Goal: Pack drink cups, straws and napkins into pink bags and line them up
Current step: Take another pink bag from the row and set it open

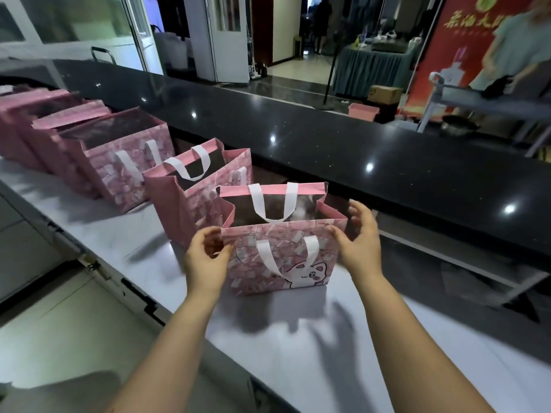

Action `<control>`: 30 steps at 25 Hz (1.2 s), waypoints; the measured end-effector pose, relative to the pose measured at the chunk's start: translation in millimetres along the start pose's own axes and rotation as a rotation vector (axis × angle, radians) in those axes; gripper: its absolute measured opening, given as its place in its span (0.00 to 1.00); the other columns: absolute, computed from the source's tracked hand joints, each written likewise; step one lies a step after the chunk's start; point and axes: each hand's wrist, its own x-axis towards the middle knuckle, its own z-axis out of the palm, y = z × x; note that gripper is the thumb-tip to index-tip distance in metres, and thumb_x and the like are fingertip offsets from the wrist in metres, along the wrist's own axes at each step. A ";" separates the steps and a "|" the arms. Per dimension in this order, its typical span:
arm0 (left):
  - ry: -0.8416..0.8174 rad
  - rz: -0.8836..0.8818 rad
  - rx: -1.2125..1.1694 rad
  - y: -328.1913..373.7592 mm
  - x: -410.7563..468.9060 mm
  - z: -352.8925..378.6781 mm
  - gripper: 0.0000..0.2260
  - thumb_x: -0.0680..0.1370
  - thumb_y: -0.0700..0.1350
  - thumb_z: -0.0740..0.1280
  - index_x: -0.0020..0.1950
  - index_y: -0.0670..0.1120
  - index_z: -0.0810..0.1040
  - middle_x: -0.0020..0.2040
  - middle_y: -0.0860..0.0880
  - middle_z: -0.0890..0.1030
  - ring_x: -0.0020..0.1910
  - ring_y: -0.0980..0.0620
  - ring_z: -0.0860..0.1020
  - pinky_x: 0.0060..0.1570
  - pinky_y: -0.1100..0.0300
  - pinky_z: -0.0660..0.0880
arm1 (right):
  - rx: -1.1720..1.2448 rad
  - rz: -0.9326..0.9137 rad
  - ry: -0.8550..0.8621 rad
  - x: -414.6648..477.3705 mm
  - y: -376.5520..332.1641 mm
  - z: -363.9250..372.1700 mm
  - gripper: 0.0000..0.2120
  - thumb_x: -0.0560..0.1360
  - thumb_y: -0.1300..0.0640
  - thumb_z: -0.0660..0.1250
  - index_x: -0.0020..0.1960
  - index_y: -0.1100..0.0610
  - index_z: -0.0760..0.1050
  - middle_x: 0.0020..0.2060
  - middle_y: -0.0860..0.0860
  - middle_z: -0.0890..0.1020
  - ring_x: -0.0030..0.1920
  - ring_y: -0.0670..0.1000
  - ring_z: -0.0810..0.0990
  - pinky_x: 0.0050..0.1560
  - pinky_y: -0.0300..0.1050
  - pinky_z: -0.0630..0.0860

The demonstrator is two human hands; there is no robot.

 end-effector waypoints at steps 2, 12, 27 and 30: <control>-0.036 -0.063 -0.028 -7.8 1.2 -3.1 0.13 0.73 0.34 0.73 0.49 0.52 0.79 0.42 0.55 0.82 0.42 0.61 0.80 0.46 0.65 0.79 | 0.186 0.176 -0.038 -3.6 5.3 3.4 0.13 0.72 0.61 0.73 0.50 0.44 0.77 0.47 0.42 0.82 0.49 0.43 0.80 0.53 0.43 0.79; -0.239 -0.201 -0.266 2.1 12.9 6.3 0.14 0.73 0.28 0.69 0.38 0.48 0.79 0.35 0.51 0.82 0.38 0.54 0.79 0.53 0.50 0.78 | 0.474 0.427 0.341 -41.6 -2.9 -7.6 0.08 0.73 0.60 0.73 0.38 0.48 0.82 0.38 0.48 0.86 0.41 0.48 0.84 0.43 0.45 0.81; -0.956 -0.128 -0.384 85.3 -142.8 123.9 0.07 0.76 0.34 0.68 0.40 0.43 0.78 0.38 0.47 0.81 0.37 0.53 0.79 0.42 0.59 0.81 | 0.333 0.349 0.992 -215.3 -11.0 -217.9 0.13 0.75 0.64 0.69 0.40 0.48 0.84 0.40 0.47 0.86 0.42 0.46 0.84 0.42 0.39 0.80; -1.072 -0.135 -0.425 101.8 -212.5 137.7 0.09 0.75 0.36 0.70 0.37 0.46 0.77 0.37 0.47 0.81 0.38 0.51 0.79 0.43 0.56 0.80 | 0.335 0.357 1.160 -266.7 -8.3 -264.2 0.14 0.75 0.66 0.69 0.39 0.49 0.83 0.38 0.45 0.86 0.39 0.43 0.83 0.39 0.37 0.79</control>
